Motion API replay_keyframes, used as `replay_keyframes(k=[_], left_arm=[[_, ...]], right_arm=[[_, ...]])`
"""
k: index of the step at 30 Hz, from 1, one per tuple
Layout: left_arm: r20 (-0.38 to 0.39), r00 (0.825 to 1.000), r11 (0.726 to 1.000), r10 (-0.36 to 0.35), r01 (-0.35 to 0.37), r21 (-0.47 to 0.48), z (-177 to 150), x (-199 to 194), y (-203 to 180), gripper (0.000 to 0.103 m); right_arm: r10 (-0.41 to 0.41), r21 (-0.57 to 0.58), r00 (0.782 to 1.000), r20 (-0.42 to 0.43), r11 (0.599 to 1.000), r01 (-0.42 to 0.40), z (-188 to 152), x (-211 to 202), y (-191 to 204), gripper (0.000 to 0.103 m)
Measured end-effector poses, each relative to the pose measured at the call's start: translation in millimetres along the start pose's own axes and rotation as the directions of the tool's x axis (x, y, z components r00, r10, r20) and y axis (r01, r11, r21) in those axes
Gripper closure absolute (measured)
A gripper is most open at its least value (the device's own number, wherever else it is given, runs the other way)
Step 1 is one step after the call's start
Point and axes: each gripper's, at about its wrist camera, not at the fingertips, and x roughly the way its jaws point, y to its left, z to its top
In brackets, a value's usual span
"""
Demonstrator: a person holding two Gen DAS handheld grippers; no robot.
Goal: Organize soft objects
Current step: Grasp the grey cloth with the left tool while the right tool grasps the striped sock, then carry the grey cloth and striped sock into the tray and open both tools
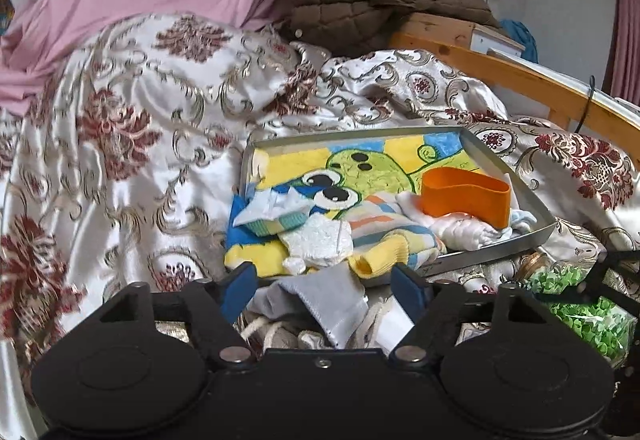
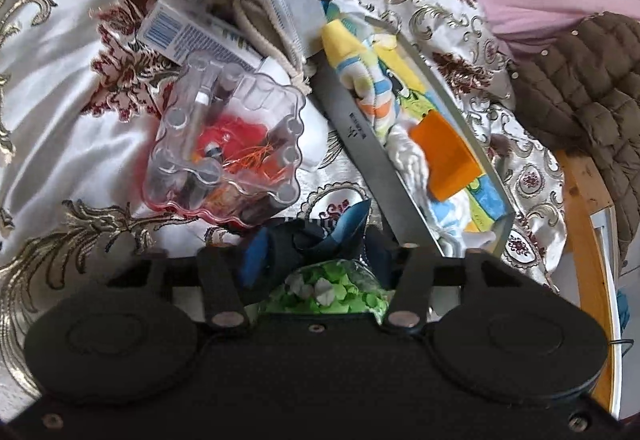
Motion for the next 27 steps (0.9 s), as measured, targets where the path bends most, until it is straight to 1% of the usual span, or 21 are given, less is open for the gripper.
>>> replay_keyframes(k=[1,2,3,5,7,11,13,14,15,16,21,24,27], left_arm=[[-0.007,1.0,1.0,-0.005,0.005,-0.006,-1,2,2,0.037],[-0.014,1.0,1.0,-0.011,0.011,-0.011,-2,3,3,0.041],[-0.02,1.0,1.0,-0.016,0.016,-0.014,-2,4,4,0.046],[-0.022,1.0,1.0,-0.018,0.018,-0.017,-3,5,5,0.051],[-0.023,1.0,1.0,-0.02,0.02,-0.006,-3,5,5,0.057],[-0.026,0.999,1.0,-0.026,0.026,0.016,-2,4,2,0.067],[-0.026,0.999,0.999,-0.026,0.027,0.032,-2,2,-1,0.077],[-0.026,0.999,0.999,-0.028,0.029,0.039,-2,1,-1,0.08],[-0.026,0.999,0.999,-0.031,0.032,0.04,-2,-1,-2,0.085],[-0.026,0.999,0.999,-0.038,0.039,0.037,-2,-1,-1,0.087],[-0.022,0.998,0.998,-0.052,0.052,0.036,-1,-8,-4,0.096],[-0.01,0.998,0.998,-0.058,0.058,0.024,1,-13,-4,0.098],[0.016,0.998,0.998,-0.061,0.062,-0.004,4,-21,-1,0.099]], right_arm=[[-0.005,-0.006,1.0,-0.004,1.0,0.005,1,3,1,0.069],[-0.01,-0.009,1.0,-0.005,1.0,0.01,0,3,1,0.075],[-0.016,-0.009,1.0,-0.005,1.0,0.016,1,6,1,0.078],[-0.021,0.004,1.0,-0.002,1.0,0.021,3,8,-2,0.087],[-0.02,0.01,1.0,0.005,1.0,0.02,3,9,-4,0.092],[-0.021,0.001,1.0,0.012,1.0,0.021,2,7,-2,0.099],[-0.025,0.004,1.0,0.014,1.0,0.025,2,5,-2,0.101],[-0.026,0.009,1.0,0.015,1.0,0.026,2,4,-2,0.103],[-0.027,0.013,1.0,0.015,1.0,0.027,1,2,-2,0.103],[-0.03,0.017,0.999,0.016,0.999,0.03,1,2,-2,0.103],[-0.056,0.049,0.998,0.009,0.997,0.056,3,-4,-7,0.103],[-0.074,0.084,0.997,0.012,0.994,0.073,4,-8,-13,0.103],[-0.1,0.094,0.995,0.023,0.991,0.098,4,-13,-17,0.103]])
